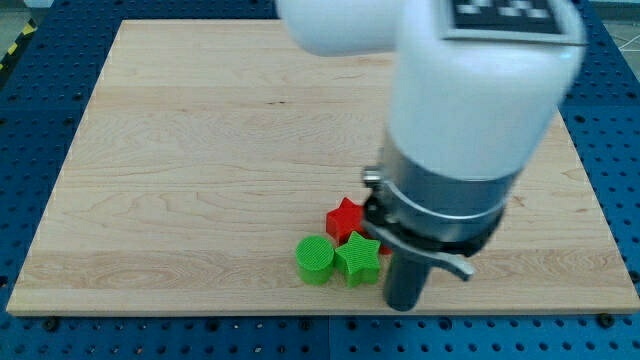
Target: Slide the green star along with green circle to the left side
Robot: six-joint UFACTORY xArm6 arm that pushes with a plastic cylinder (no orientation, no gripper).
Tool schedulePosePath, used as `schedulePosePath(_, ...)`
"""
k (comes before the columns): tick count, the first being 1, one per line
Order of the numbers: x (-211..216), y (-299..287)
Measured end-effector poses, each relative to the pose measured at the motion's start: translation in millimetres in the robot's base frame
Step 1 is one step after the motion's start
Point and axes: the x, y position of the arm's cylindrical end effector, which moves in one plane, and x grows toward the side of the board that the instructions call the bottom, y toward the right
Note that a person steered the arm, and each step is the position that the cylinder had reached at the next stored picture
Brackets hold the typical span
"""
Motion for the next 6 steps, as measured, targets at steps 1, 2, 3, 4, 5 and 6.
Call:
schedulePosePath(1, -2, 6)
schedulePosePath(2, -15, -19)
schedulePosePath(3, -25, -52)
schedulePosePath(4, -25, -92)
schedulePosePath(5, -25, -122)
schedulePosePath(6, -22, -118)
